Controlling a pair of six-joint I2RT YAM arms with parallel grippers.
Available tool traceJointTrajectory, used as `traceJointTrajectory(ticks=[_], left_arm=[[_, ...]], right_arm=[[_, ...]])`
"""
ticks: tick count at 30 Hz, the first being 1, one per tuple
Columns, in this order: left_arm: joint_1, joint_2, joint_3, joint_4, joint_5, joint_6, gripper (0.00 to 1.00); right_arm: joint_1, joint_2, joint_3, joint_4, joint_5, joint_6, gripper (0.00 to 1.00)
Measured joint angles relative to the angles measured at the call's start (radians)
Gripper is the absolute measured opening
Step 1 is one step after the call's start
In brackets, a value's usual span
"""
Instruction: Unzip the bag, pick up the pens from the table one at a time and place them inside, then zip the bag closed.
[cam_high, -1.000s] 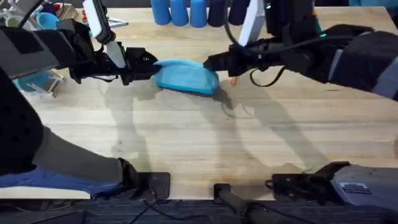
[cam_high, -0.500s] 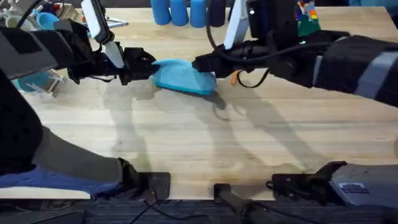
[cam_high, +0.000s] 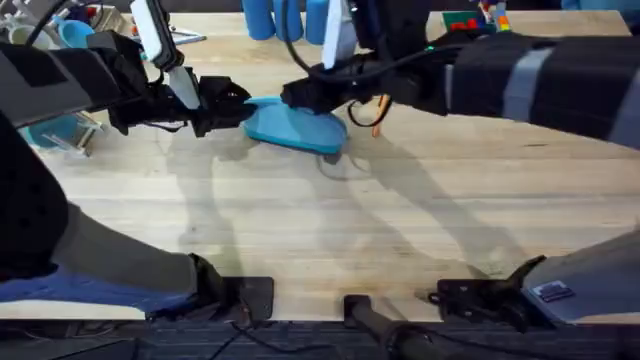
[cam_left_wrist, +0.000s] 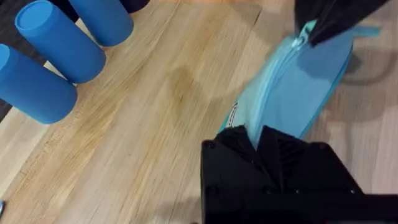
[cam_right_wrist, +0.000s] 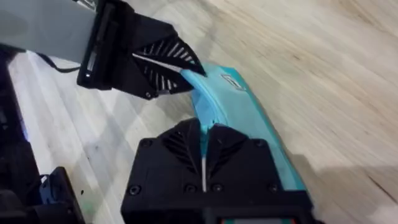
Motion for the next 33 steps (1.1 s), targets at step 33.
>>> traceJointTrajectory(ticks=[33], left_arm=[[0.016, 0.0, 0.006, 0.005, -0.021, 0.0, 0.042]], right_arm=[[0.097, 0.212, 0.269, -0.055, 0.021, 0.007, 0.289]])
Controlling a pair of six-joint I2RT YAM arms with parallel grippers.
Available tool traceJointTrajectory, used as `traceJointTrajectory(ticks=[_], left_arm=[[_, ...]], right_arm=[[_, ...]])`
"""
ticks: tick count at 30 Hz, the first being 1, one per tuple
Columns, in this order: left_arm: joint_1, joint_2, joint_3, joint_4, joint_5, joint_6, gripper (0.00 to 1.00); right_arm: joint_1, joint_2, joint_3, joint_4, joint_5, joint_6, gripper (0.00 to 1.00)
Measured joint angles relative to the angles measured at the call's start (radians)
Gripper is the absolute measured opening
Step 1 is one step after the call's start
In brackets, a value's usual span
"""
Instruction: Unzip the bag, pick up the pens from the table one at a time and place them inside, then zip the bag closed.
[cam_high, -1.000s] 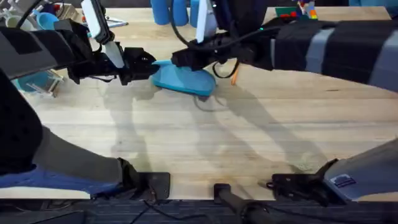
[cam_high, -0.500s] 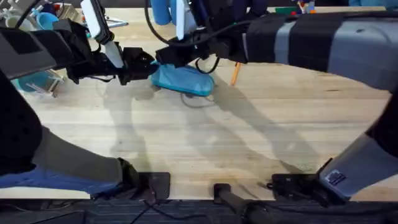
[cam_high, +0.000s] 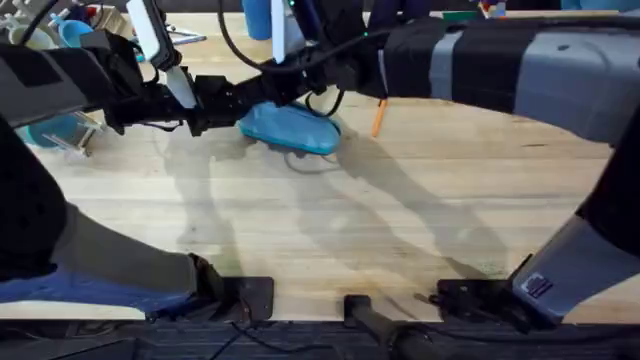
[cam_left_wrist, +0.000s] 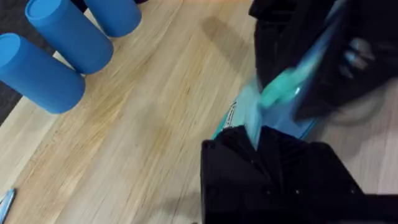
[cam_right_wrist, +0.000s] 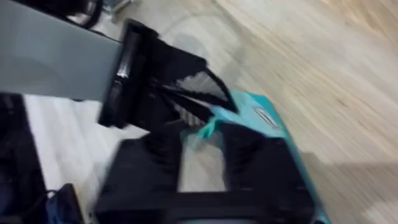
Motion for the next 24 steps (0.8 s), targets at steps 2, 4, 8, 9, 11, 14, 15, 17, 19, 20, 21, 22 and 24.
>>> traceJointTrajectory(ticks=[2, 4, 8, 9, 11, 14, 15, 17, 19, 20, 21, 22, 24], left_arm=[[-0.005, 0.0, 0.0, -0.001, 0.001, 0.0, 0.042], [-0.006, 0.0, 0.0, -0.001, 0.001, 0.0, 0.042], [-0.006, 0.0, 0.0, -0.001, 0.001, 0.0, 0.042], [-0.006, 0.0, 0.0, -0.001, 0.001, 0.0, 0.042], [-0.006, 0.0, 0.0, -0.001, 0.001, 0.0, 0.042], [-0.006, 0.0, 0.0, -0.001, 0.001, 0.0, 0.042], [-0.006, 0.0, 0.0, -0.001, 0.001, 0.0, 0.042], [-0.006, 0.0, 0.0, -0.001, 0.001, 0.0, 0.042], [-0.006, 0.0, 0.0, -0.001, 0.001, 0.0, 0.042], [-0.006, 0.0, 0.0, -0.001, 0.001, 0.0, 0.042], [-0.006, 0.0, 0.0, -0.001, 0.001, 0.0, 0.042], [-0.006, 0.0, 0.0, -0.001, 0.001, 0.0, 0.042], [-0.006, 0.0, 0.0, -0.001, 0.001, 0.0, 0.042]], right_arm=[[0.003, 0.0, 0.029, -0.028, -0.014, -0.004, 0.563], [0.001, -0.007, 0.049, -0.061, -0.024, -0.006, 0.855], [-0.037, -0.043, 0.054, -0.125, -0.033, -0.012, 0.995], [-0.052, -0.055, 0.054, -0.132, -0.033, -0.012, 0.995], [-0.083, -0.079, 0.054, -0.136, -0.033, -0.012, 0.995], [-0.127, -0.118, 0.054, -0.139, -0.033, -0.012, 0.995], [-0.14, -0.13, 0.054, -0.139, -0.033, -0.012, 0.995], [-0.16, -0.149, 0.058, -0.146, -0.033, -0.011, 0.995], [-0.176, -0.163, 0.059, -0.155, -0.033, -0.012, 0.995], [-0.181, -0.167, 0.059, -0.161, -0.033, -0.012, 0.995], [-0.185, -0.169, 0.059, -0.166, -0.033, -0.012, 0.995], [-0.188, -0.169, 0.059, -0.172, -0.033, -0.012, 0.996], [-0.19, -0.168, 0.059, -0.187, -0.033, -0.012, 0.995]])
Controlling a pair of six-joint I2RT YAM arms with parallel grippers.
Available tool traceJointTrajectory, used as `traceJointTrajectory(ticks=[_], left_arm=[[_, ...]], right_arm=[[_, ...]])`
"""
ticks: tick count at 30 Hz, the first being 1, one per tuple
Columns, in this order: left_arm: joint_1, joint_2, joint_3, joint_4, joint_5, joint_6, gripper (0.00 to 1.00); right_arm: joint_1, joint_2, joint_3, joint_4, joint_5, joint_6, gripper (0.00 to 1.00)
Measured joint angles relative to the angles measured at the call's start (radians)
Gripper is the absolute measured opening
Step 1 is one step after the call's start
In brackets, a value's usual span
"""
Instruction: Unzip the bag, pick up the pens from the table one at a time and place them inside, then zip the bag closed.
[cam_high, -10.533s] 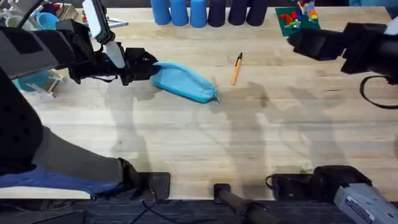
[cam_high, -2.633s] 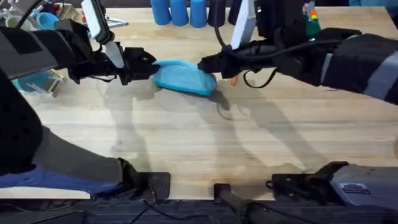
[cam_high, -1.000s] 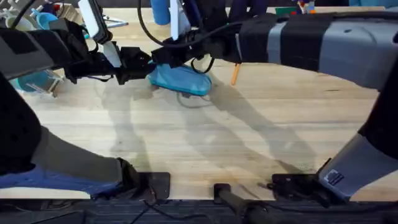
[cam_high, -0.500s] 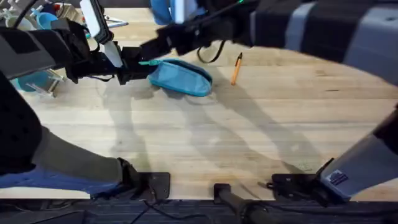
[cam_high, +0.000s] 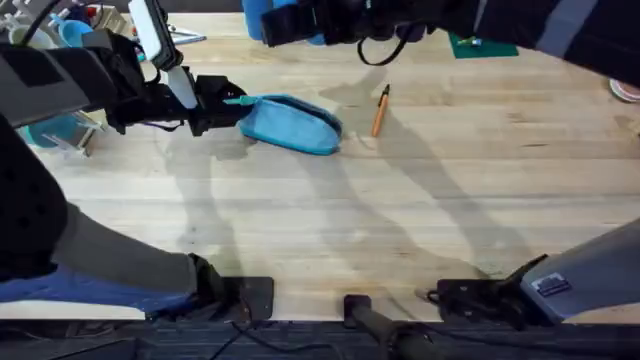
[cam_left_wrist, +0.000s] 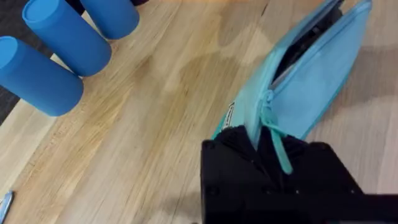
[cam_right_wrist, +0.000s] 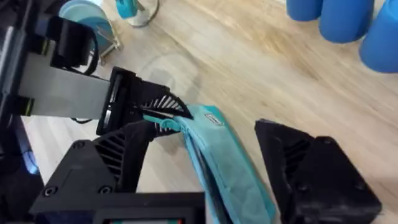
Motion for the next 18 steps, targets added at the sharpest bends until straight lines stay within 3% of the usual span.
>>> traceJointTrajectory(ticks=[5, 6, 11, 12, 18], left_arm=[[0.0, 0.0, 0.0, 0.0, 0.0, 0.0, 0.051], [0.0, 0.0, 0.0, 0.001, 0.001, 0.003, 0.109], [-0.006, 0.0, 0.0, -0.001, 0.006, 0.004, 0.866], [-0.008, 0.0, 0.0, -0.003, 0.006, 0.001, 0.961], [-0.008, 0.0, 0.0, -0.003, 0.006, 0.003, 0.993]], right_arm=[[0.0, 0.0, 0.0, -0.015, 0.0, 0.0, 0.995], [0.0, 0.0, 0.0, -0.019, 0.0, 0.0, 0.995], [0.0, 0.0, 0.0, -0.029, 0.0, 0.0, 0.995], [0.0, 0.0, 0.0, -0.029, 0.0, 0.0, 0.995], [0.0, 0.0, 0.0, -0.03, -0.001, 0.0, 0.995]])
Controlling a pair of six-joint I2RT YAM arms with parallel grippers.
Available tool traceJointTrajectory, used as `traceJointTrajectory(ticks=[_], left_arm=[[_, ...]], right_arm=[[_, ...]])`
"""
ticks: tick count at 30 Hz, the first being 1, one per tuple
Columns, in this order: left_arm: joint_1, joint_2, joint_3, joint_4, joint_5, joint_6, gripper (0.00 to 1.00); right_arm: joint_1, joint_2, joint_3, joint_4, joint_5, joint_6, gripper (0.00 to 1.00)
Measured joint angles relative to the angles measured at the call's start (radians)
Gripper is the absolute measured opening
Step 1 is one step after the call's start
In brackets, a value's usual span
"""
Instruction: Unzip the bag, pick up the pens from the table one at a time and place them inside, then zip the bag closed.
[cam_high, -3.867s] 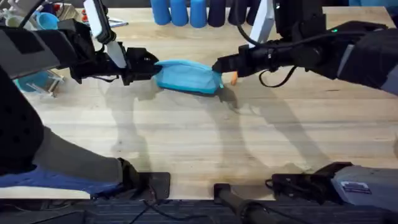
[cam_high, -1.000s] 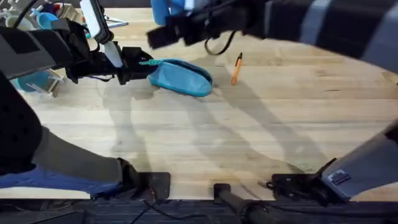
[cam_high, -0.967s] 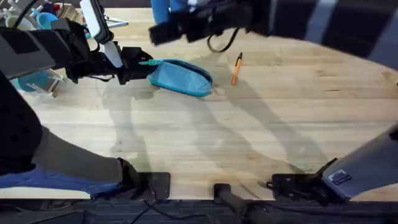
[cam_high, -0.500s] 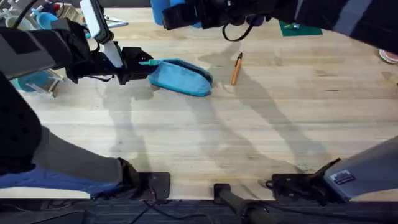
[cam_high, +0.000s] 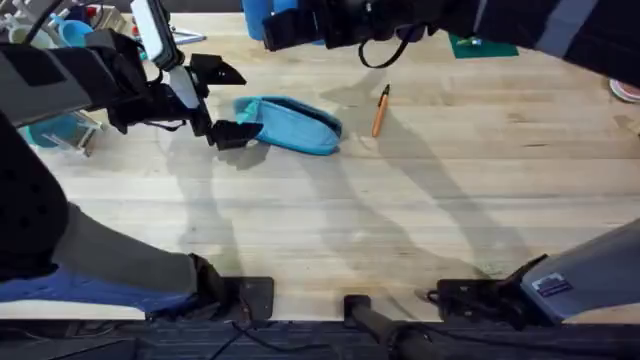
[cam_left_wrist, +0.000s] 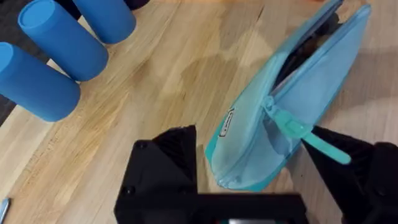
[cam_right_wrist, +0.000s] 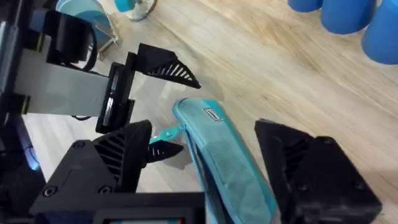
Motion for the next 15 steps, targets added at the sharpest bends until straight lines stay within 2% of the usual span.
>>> traceJointTrajectory(ticks=[6, 11, 15], left_arm=[[0.0, 0.0, 0.0, -0.039, 0.006, 0.0, 0.993], [0.0, -0.015, 0.0, -0.12, 0.008, 0.0, 0.993], [0.0, -0.076, 0.0, -0.192, 0.008, 0.0, 0.994]], right_arm=[[0.0, 0.0, 0.0, 0.0, 0.0, 0.0, 0.995], [0.0, 0.0, 0.0, 0.0, -0.002, 0.0, 0.995], [0.0, 0.0, 0.0, 0.0, -0.002, 0.0, 0.995]])
